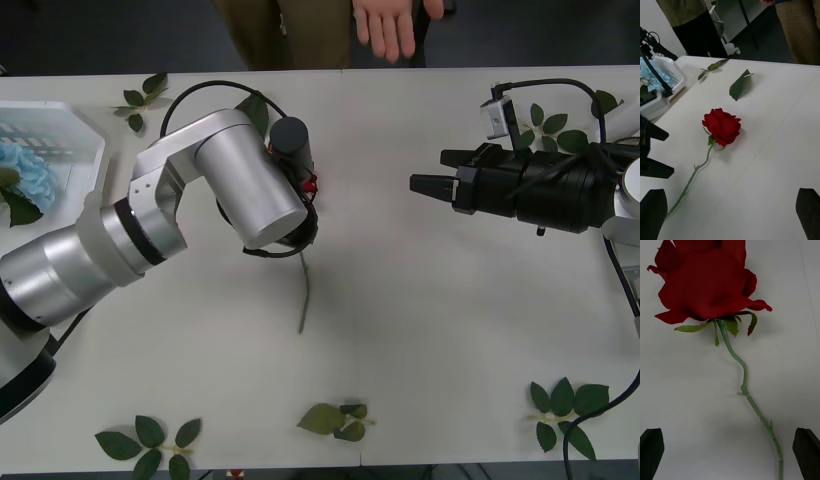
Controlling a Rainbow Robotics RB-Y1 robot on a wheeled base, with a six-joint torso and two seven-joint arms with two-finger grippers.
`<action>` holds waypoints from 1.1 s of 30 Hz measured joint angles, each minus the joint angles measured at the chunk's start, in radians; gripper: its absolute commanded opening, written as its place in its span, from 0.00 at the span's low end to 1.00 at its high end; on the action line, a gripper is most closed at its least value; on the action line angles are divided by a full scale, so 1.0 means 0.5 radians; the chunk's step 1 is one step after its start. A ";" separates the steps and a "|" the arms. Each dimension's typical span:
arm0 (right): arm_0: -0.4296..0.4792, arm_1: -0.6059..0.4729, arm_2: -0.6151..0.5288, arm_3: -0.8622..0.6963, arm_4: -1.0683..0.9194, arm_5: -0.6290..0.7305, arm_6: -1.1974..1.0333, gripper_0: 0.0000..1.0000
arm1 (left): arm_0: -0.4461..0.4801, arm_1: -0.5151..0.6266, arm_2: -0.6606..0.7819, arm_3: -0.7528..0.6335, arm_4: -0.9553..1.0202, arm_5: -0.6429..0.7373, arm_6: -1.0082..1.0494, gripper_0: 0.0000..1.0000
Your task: Place the red flowers into the right box and the blue flowers into the left box. If a person shows an open palm, hand one flower to the person first, then continue sorting.
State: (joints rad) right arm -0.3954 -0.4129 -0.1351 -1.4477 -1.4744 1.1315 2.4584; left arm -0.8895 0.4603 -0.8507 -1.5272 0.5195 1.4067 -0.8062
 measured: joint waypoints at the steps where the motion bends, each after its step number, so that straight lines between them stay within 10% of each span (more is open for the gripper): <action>1: 0.000 0.000 0.000 0.000 0.000 0.000 0.000 1.00 | -0.031 -0.025 -0.040 0.076 -0.011 -0.039 0.087 1.00; 25: 0.000 0.000 0.000 0.000 0.054 -0.006 0.000 1.00 | -0.116 -0.212 -0.336 0.653 -0.147 -0.404 0.255 1.00; 26: 0.000 0.000 0.000 0.000 0.056 -0.007 0.000 1.00 | -0.116 -0.212 -0.336 0.653 -0.147 -0.404 0.255 0.94; 27: 0.000 0.000 0.000 0.000 0.059 -0.009 0.000 1.00 | -0.116 -0.212 -0.336 0.654 -0.148 -0.405 0.255 0.23; 28: 0.000 0.000 0.000 0.000 0.061 -0.010 0.000 1.00 | -0.116 -0.212 -0.338 0.655 -0.149 -0.410 0.255 0.01; 33: 0.000 0.000 0.000 0.000 0.069 -0.011 0.000 1.00 | -0.116 -0.219 -0.346 0.668 -0.162 -0.437 0.255 0.00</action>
State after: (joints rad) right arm -0.3954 -0.4129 -0.1353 -1.4477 -1.4401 1.1260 2.4584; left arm -0.9473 0.3506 -1.0235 -1.1930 0.4385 1.1884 -0.6789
